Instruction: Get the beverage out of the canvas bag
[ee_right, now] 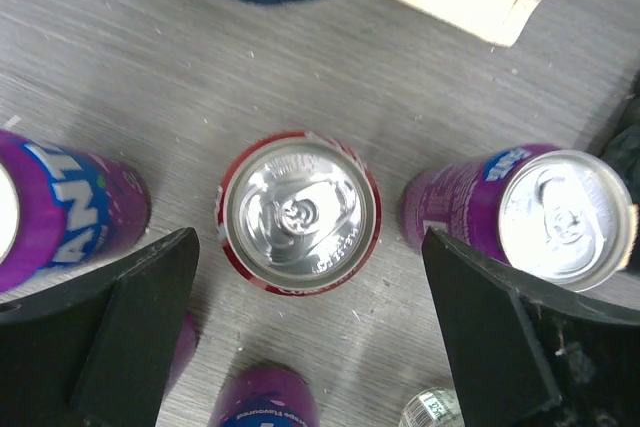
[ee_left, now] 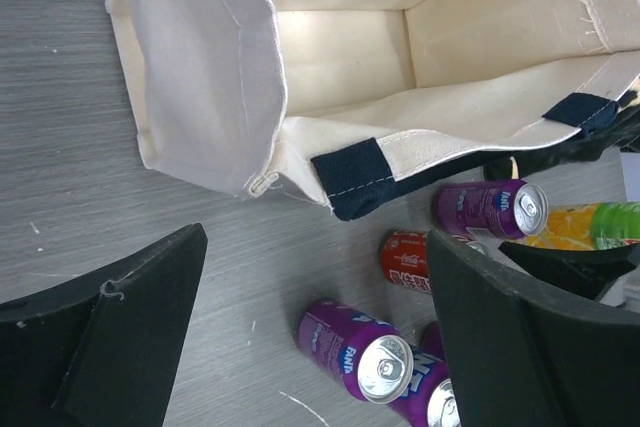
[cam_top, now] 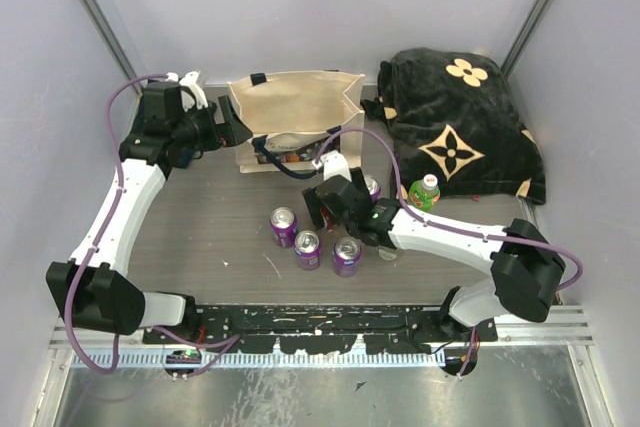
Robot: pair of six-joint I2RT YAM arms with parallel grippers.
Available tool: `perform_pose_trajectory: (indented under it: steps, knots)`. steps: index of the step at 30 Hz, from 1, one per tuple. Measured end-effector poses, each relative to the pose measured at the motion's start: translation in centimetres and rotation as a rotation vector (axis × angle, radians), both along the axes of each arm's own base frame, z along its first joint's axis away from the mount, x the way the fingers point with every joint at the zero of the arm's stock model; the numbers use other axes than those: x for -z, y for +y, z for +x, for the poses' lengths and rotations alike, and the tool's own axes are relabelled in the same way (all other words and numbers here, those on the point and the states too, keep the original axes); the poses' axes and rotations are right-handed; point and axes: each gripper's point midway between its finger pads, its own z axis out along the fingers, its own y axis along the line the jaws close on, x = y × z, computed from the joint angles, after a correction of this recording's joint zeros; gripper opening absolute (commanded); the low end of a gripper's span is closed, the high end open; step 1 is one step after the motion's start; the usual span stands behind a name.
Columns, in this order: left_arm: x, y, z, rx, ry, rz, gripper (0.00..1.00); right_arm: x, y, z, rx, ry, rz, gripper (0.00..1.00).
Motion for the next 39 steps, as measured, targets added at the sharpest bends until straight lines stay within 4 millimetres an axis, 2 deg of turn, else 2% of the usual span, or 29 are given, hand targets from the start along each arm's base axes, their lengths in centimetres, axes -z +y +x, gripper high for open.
perform_pose_trajectory:
  steps: [2,5,9,12,13,14,16,19,22,25,29,32,39]
  knots:
    - [-0.1,0.2,-0.2,-0.005,-0.003,0.007,0.98,-1.3,0.3,0.3,-0.004,-0.015,0.002,1.0]
    - [-0.5,0.7,-0.4,-0.015,-0.017,0.023,0.98,-4.6,1.0,0.9,-0.006,-0.058,0.037,1.0]
    - [-2.0,1.7,-1.1,-0.042,-0.07,0.056,0.98,-10.6,1.1,1.7,0.006,-0.152,0.102,1.0]
    - [-3.7,2.4,-2.0,-0.063,-0.134,0.081,0.98,-14.9,0.2,2.8,0.047,-0.22,0.15,1.0]
    - [-4.3,2.8,-2.3,-0.072,-0.16,0.091,0.98,-16.3,-0.7,3.6,0.075,-0.239,0.172,1.0]
    - [-4.5,2.9,-2.5,-0.075,-0.172,0.096,0.98,-17.3,-1.7,4.4,0.106,-0.253,0.188,1.0]
    - [-4.9,3.4,-3.0,-0.093,-0.195,0.109,0.98,-18.8,-5.5,6.9,0.214,-0.283,0.209,1.0]
    - [-4.7,4.3,-3.3,-0.136,-0.211,0.135,0.98,-19.2,-12.4,9.9,0.398,-0.307,0.196,1.0]
    - [-4.3,5.7,-3.2,-0.2,-0.212,0.178,0.98,-19.2,-18.5,11.7,0.547,-0.316,0.187,1.0]
    - [-4.3,7.3,-3.0,-0.266,-0.22,0.237,0.98,-19.8,-23.9,12.2,0.677,-0.338,0.204,1.0]
    - [-4.4,9.0,-3.4,-0.325,-0.242,0.308,0.98,-20.8,-30.5,11.7,0.84,-0.391,0.256,1.0]
    - [-4.2,10.2,-4.4,-0.364,-0.256,0.348,0.98,-20.5,-34.3,10.8,0.946,-0.411,0.278,1.0]
    - [-4.5,12.3,-5.6,-0.448,-0.281,0.417,0.98,-17.7,-37.9,7.9,1.078,-0.402,0.248,1.0]
